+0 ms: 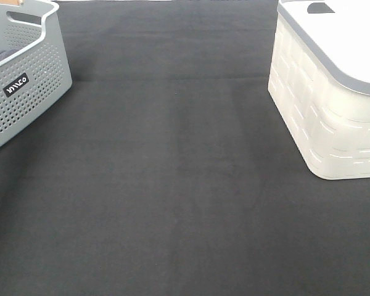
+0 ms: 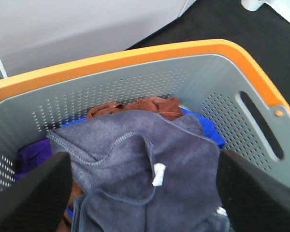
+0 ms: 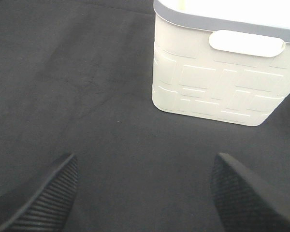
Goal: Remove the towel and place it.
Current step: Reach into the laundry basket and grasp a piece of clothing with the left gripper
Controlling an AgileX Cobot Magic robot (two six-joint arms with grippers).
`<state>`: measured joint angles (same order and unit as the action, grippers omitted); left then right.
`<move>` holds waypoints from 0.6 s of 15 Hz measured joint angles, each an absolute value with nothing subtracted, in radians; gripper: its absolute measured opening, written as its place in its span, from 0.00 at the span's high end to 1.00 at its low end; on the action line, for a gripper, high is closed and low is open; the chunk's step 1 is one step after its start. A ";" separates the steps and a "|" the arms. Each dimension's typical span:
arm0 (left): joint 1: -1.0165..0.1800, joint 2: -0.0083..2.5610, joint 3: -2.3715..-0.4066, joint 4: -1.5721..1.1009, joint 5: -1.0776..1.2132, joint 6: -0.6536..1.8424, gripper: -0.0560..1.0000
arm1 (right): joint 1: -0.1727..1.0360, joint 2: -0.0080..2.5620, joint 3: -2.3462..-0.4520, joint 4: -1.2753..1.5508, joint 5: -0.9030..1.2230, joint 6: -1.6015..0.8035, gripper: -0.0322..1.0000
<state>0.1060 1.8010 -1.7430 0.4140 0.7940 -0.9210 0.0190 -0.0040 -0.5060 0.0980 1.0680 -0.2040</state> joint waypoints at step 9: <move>0.156 2.085 -1.745 0.238 0.520 -0.951 0.23 | 0.019 -0.004 -0.506 0.099 1.067 -0.184 0.24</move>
<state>0.1560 2.0850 -1.7450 0.2380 0.5200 -0.9510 0.0190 -0.0040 -0.5060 0.0990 1.0670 -0.1840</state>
